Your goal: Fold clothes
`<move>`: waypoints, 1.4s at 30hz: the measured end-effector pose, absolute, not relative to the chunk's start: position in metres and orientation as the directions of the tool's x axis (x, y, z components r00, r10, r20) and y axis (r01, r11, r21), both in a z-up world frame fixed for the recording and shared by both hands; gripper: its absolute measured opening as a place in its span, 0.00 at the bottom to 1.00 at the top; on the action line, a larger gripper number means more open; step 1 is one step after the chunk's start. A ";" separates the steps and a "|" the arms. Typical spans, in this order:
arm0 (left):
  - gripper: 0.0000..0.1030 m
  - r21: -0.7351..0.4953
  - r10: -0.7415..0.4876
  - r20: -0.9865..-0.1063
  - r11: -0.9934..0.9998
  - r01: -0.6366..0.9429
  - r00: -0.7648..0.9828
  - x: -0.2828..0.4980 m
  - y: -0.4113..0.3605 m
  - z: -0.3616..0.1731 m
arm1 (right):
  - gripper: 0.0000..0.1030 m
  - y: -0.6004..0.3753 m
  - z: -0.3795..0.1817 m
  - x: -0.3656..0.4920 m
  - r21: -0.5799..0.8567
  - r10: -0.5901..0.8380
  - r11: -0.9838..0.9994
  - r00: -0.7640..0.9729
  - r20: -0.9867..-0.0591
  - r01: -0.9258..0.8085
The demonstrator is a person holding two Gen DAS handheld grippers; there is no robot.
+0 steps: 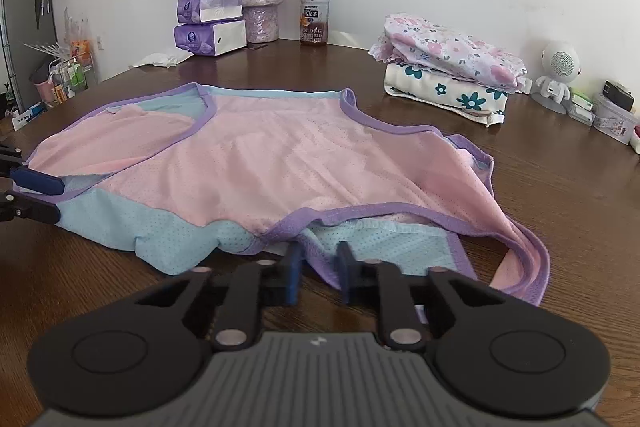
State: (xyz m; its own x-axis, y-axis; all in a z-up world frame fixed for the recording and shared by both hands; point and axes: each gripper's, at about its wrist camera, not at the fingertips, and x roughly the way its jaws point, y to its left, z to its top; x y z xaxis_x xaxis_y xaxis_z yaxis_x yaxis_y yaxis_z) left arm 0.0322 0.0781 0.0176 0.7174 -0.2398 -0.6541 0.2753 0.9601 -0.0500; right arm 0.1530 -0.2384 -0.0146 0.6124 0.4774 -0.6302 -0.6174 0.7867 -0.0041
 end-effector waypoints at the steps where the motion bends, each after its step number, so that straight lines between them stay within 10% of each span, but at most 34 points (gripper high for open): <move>1: 0.01 -0.052 -0.243 -0.650 0.959 0.277 0.720 0.031 0.080 0.020 | 0.03 -0.242 -0.013 0.151 0.004 0.482 0.787 0.611 -0.628 -0.616; 18: 0.12 -0.120 -0.356 -0.610 0.924 0.362 0.708 0.022 0.074 0.036 | 0.10 -0.320 0.014 0.106 0.124 0.500 0.804 0.549 -0.670 -0.582; 24: 0.14 -0.126 -0.387 -0.635 0.906 0.404 0.668 0.032 0.054 0.025 | 0.45 -0.313 0.016 0.094 0.214 0.599 0.763 0.543 -0.588 -0.609; 32: 0.28 -0.119 -0.382 -0.657 0.904 0.411 0.650 0.040 0.048 0.012 | 0.30 -0.286 -0.001 0.097 0.216 0.592 0.764 0.527 -0.610 -0.609; 34: 0.16 -0.090 -0.379 -0.665 0.896 0.435 0.643 0.037 0.045 0.013 | 0.09 -0.282 -0.002 0.094 0.197 0.591 0.754 0.516 -0.620 -0.627; 36: 0.01 -0.086 -0.385 -0.678 0.887 0.453 0.626 0.035 0.045 0.015 | 0.07 -0.280 0.002 0.089 0.184 0.604 0.731 0.497 -0.623 -0.658; 42: 0.01 -0.079 -0.360 -0.645 0.909 0.410 0.674 0.035 0.061 0.028 | 0.07 -0.292 0.033 0.095 0.234 0.659 0.713 0.518 -0.546 -0.660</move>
State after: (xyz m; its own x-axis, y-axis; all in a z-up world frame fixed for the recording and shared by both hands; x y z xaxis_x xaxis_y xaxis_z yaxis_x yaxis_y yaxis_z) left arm 0.0350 0.0610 0.0281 0.6740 -0.3600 -0.6451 0.4100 0.9087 -0.0787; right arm 0.0951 -0.2916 0.0326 0.5179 0.6588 -0.5457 -0.6604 0.7134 0.2344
